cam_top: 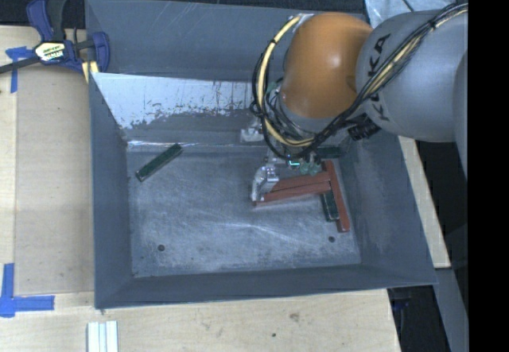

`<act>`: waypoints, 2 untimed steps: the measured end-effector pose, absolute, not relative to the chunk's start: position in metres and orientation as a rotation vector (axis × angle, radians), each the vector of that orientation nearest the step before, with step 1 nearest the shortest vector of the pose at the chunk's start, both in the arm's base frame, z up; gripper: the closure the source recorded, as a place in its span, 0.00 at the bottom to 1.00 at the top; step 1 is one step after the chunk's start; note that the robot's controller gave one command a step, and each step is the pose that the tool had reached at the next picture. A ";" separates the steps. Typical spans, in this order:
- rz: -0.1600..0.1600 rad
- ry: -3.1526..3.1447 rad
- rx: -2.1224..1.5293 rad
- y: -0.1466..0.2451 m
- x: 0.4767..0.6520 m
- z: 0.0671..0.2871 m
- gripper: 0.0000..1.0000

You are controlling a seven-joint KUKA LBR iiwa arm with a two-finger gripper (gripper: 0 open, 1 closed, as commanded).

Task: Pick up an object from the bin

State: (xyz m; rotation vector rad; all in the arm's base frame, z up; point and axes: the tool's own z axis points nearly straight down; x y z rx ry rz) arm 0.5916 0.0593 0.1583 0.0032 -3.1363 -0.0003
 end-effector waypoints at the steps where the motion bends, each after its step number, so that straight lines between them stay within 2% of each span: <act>1: -0.001 -3.145 0.002 0.059 0.594 0.163 0.00; 2: -0.002 -3.152 0.048 0.015 0.597 0.115 0.00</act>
Offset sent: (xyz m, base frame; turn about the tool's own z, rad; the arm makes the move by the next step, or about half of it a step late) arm 0.0031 -0.0804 -0.0824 -0.0393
